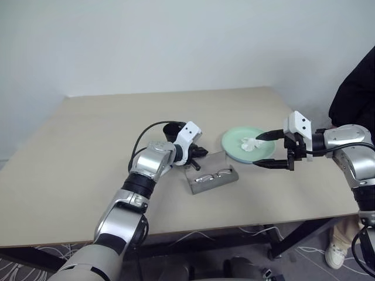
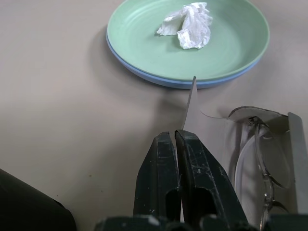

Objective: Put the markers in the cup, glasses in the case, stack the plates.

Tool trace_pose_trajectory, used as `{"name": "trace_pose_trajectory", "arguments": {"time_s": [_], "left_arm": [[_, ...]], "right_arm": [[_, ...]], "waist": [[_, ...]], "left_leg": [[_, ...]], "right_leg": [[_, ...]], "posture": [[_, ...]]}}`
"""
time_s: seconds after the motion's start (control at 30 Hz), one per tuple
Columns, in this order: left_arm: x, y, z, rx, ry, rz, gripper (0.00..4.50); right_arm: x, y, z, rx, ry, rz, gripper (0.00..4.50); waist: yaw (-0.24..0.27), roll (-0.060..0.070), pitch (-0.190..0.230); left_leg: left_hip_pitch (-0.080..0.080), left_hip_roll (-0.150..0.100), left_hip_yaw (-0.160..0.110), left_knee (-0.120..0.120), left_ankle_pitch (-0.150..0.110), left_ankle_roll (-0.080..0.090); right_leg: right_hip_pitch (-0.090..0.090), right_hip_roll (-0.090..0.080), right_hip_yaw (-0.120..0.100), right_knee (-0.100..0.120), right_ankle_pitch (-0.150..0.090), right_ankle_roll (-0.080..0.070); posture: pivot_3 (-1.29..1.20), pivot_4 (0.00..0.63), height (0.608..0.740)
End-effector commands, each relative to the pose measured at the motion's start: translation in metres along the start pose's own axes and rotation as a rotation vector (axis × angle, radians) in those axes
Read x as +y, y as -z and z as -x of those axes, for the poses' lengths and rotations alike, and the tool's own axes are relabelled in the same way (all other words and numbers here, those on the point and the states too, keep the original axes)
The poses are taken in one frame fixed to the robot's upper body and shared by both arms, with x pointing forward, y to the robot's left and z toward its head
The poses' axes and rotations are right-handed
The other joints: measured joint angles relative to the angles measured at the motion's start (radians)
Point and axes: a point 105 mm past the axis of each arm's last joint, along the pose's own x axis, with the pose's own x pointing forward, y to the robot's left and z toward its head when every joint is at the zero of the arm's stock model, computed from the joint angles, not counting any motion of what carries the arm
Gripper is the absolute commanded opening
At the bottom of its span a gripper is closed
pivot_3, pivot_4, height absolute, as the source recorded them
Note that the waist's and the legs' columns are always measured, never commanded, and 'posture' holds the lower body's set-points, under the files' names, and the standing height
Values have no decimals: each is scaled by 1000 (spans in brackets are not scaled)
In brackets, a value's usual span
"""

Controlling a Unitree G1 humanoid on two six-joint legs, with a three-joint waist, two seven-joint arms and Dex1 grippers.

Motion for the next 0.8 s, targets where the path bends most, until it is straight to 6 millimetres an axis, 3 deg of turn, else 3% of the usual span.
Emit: {"name": "trace_pose_trajectory", "arguments": {"time_s": [0.03, 0.2, 0.6, 0.8], "left_arm": [[0, -25, 2, -46, -16, -64, 50], [-2, -27, -1, -33, -33, -83, 50], [-29, -43, 7, 39, 11, -277, 50], [-11, -55, 7, 82, -120, -426, 50]], "right_arm": [[-1, -13, 2, -31, 11, 45, 4500], [-1, -13, 2, -32, 11, 44, 4500], [0, -12, 2, -30, 11, 43, 4500], [-1, -13, 2, -31, 8, 46, 4500]], "waist": [[0, 0, 0], [0, 0, 0], [0, 0, 0], [0, 0, 0]], "left_leg": [[0, 0, 0, 0, 0, 0], [0, 0, 0, 0, 0, 0], [0, 0, 0, -1, 0, 0], [0, 0, 0, 0, 0, 0]], "right_leg": [[0, 0, 0, 0, 0, 0], [0, 0, 0, 0, 0, 0], [0, 0, 0, 0, 0, 0], [0, 0, 0, 0, 0, 0]], "posture": [[0, 0, 727], [0, 0, 727], [0, 0, 727], [0, 0, 727]]}}
